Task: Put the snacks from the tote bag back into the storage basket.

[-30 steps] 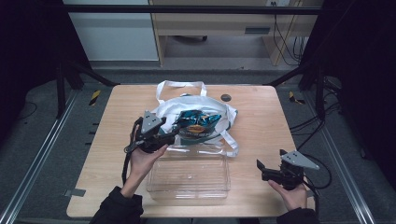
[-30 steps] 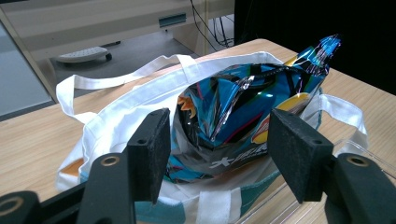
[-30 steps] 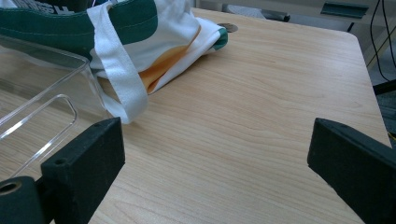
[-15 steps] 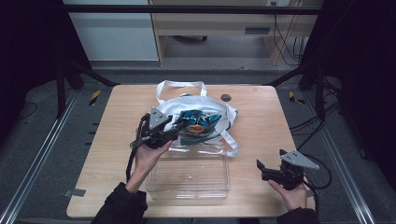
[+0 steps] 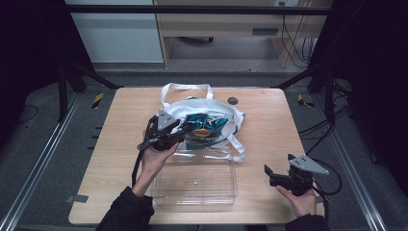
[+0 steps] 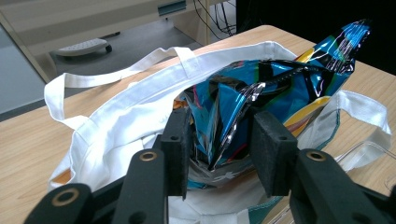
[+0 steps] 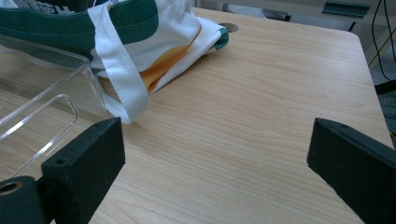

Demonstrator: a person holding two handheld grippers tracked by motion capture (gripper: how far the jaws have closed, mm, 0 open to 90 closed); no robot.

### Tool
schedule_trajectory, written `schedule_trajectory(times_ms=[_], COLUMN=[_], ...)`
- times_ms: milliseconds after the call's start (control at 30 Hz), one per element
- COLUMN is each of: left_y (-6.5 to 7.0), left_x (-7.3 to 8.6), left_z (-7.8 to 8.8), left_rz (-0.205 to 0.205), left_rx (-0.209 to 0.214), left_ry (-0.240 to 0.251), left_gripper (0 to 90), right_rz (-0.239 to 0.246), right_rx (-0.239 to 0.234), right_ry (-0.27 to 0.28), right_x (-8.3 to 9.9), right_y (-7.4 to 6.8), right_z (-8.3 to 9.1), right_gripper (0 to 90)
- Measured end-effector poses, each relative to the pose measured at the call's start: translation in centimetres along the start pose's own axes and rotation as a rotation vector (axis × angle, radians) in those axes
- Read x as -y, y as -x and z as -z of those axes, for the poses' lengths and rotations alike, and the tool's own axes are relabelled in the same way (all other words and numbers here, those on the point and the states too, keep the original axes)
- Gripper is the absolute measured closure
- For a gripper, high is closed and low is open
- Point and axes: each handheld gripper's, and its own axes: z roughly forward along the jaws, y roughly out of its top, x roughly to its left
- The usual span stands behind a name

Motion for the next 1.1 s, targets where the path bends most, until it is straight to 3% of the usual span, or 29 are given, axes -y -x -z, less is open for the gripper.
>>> schedule_trajectory(times_ms=[367, 833, 1100], left_y=[0.09, 0.05, 0.20], left_x=[0.08, -0.01, -0.11], left_z=[-0.77, -0.92, -0.92], left_rz=[0.019, 0.039, 0.062], left_rx=[0.021, 0.002, -0.001], left_ry=[-0.009, -0.019, -0.014], left_gripper=[69.3, 87.6, 89.5], right_rz=[-0.001, 0.002, 0.002], right_rx=[-0.002, -0.004, -0.002], right_ry=[-0.002, -0.004, -0.005], right_x=[0.00, 0.01, 0.01], right_y=[-0.02, -0.03, -0.03], right_z=[-0.03, -0.10, -0.05], right_gripper=[4.6, 4.8, 5.0])
